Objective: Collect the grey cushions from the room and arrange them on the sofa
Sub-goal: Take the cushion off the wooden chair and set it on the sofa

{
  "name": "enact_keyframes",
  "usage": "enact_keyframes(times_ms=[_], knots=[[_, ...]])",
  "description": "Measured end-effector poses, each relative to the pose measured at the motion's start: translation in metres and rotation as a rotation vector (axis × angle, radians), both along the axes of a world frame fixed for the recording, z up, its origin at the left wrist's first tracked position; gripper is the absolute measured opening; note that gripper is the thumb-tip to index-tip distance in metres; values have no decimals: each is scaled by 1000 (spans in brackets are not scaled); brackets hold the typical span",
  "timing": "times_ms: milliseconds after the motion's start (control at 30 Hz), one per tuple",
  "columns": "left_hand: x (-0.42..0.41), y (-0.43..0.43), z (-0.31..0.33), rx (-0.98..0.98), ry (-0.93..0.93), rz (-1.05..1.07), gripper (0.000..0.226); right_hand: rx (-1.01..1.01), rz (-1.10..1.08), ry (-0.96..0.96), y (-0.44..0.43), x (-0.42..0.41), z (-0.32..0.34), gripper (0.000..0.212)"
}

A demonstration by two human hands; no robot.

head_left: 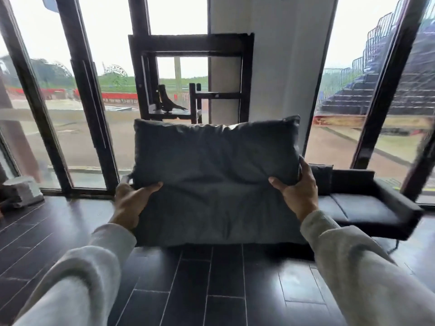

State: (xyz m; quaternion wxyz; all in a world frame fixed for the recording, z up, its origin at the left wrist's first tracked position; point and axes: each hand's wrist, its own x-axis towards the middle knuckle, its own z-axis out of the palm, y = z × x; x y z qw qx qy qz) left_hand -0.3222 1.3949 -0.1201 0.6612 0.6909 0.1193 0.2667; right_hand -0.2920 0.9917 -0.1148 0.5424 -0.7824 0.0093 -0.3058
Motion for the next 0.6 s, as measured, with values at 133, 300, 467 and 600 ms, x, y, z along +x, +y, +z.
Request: enact_keyframes(times_ms=[133, 300, 467, 600], knots=[[49, -93, 0, 4, 15, -80, 67, 18, -72, -5, -95, 15, -1, 99], [107, -205, -2, 22, 14, -162, 68, 8, -185, 0, -207, 33, -2, 98], [159, -303, -2, -14, 36, -275, 66, 0, -292, 6, -298, 41, -12, 98], [194, -369, -6, 15, 61, -351, 70, 55, -349, 16, -353, 43, -22, 97]])
